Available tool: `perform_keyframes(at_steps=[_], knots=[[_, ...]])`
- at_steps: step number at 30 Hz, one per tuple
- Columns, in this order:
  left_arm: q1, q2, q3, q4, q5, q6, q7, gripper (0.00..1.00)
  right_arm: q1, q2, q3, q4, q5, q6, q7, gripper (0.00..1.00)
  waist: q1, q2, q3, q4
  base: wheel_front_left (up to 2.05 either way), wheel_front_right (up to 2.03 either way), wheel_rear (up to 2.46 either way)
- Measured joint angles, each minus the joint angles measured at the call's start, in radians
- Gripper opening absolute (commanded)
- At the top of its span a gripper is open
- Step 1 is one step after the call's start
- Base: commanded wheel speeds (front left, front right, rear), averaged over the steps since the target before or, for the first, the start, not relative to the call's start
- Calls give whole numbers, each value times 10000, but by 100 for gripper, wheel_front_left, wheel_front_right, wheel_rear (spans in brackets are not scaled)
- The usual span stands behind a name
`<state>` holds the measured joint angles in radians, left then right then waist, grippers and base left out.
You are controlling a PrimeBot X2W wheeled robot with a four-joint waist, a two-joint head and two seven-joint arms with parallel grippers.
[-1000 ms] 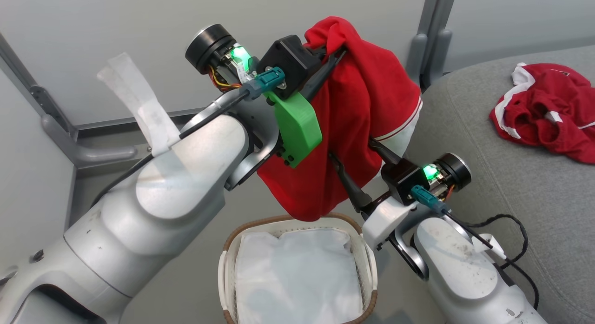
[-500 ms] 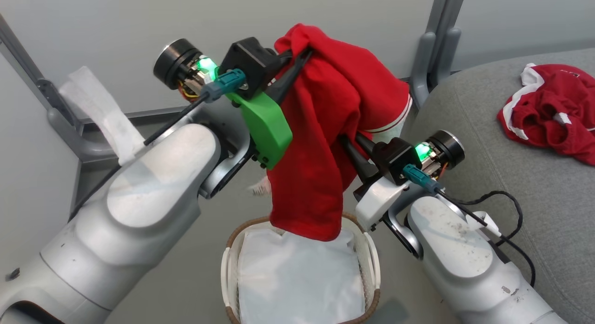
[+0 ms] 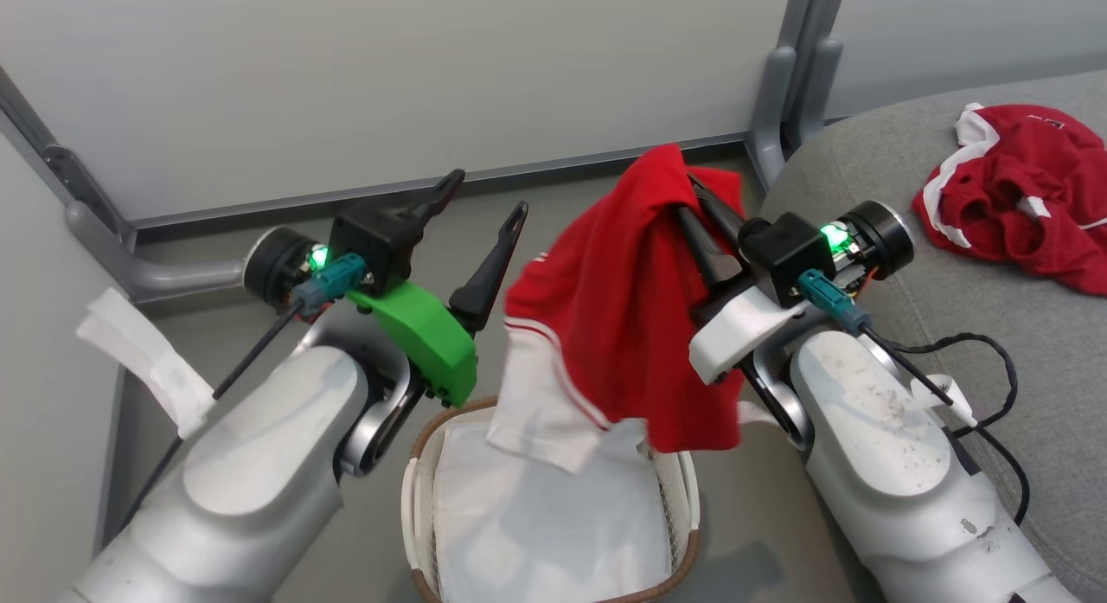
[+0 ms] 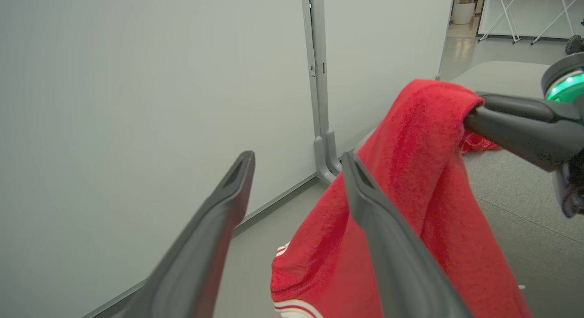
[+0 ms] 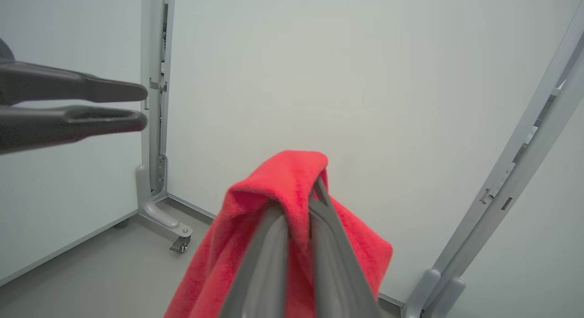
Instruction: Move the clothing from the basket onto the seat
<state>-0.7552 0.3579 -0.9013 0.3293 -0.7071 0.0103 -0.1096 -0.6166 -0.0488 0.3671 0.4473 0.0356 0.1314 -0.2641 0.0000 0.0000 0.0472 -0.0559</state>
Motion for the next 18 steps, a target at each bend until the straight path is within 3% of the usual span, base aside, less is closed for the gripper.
perform_keyframes(at_steps=[18], knots=[[2169,-646,-686,399,-44,71,-1266,100,1183,-320,-1666,-719,-573,0,0,0,0,0,-18,-387,0,0,0]])
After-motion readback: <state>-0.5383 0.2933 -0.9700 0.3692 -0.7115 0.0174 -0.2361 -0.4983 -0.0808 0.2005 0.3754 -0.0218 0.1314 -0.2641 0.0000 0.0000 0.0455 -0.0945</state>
